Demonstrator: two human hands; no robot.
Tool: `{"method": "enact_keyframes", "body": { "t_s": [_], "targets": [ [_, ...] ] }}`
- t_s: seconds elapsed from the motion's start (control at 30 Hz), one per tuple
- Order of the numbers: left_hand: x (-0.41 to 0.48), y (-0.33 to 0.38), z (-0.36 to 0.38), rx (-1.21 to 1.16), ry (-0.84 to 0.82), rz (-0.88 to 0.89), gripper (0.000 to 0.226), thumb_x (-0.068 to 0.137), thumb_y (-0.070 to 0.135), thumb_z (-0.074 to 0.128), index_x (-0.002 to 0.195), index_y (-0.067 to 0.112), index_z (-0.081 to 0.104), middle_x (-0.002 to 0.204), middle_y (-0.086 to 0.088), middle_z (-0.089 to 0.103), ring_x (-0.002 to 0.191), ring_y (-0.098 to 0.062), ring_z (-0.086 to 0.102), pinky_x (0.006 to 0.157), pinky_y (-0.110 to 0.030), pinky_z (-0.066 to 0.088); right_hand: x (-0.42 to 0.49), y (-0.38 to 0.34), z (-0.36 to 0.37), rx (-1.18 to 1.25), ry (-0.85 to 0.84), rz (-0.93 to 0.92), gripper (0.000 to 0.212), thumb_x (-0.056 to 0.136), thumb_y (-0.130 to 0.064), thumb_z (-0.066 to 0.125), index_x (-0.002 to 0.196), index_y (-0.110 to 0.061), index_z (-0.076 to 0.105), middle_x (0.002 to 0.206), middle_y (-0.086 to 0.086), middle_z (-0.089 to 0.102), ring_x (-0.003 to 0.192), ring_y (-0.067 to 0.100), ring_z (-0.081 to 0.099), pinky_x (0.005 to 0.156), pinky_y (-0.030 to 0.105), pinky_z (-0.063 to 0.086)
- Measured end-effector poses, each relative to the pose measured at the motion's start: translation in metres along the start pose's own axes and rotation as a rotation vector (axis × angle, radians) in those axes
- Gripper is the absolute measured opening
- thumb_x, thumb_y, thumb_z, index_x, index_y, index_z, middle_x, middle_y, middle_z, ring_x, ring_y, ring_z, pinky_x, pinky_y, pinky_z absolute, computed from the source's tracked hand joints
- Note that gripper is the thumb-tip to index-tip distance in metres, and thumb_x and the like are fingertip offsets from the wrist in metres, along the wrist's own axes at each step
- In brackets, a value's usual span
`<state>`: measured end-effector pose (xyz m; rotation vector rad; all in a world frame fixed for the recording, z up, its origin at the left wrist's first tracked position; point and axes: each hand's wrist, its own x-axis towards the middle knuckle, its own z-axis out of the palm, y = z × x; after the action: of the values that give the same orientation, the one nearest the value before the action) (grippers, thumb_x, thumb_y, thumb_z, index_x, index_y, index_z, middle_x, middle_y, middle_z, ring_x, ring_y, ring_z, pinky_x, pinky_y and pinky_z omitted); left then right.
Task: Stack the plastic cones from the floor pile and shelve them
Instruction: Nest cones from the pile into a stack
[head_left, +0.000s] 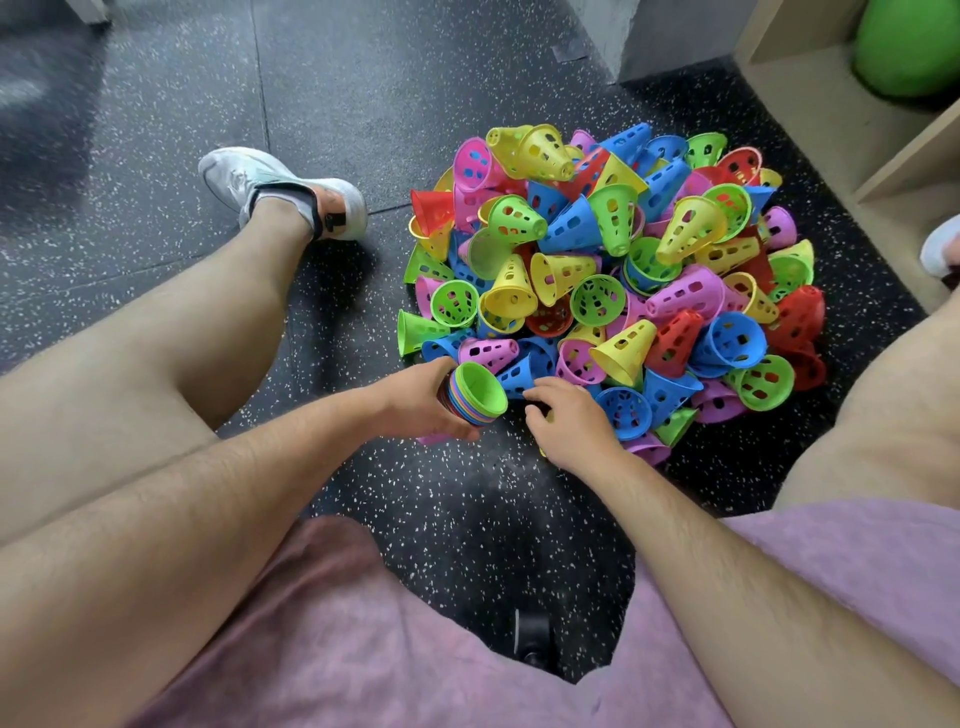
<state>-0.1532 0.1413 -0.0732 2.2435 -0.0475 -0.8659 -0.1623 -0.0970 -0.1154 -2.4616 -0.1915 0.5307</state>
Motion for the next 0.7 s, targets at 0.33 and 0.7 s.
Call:
{"method": "enact_keyframes", "body": {
  "t_s": [0.33,0.7],
  "targets": [
    [-0.002,0.003,0.003,-0.007,-0.034,0.038,0.056,0.064,0.038,0.095,0.106,0.025,0.059,0.068,0.017,0.069,0.055,0.004,0.061,0.061,-0.022,0.048,-0.014,-0.012,-0.029,0.167,0.360,-0.068,0.026,0.094,-0.018,0.062,0.119,-0.027,0.063,0.101,-0.012,0.064,0.094,0.016,0.062,0.079,0.036,0.052],
    [-0.013,0.019,0.007,-0.085,-0.023,0.080,0.047,0.067,0.034,0.091,0.103,0.019,0.065,0.071,0.000,0.074,0.064,-0.018,0.068,0.068,-0.032,0.057,-0.023,-0.033,-0.032,0.297,0.442,-0.357,0.023,0.096,-0.017,0.061,0.116,-0.023,0.071,0.099,-0.009,0.061,0.092,0.016,0.059,0.081,0.043,0.053]
  ]
}}
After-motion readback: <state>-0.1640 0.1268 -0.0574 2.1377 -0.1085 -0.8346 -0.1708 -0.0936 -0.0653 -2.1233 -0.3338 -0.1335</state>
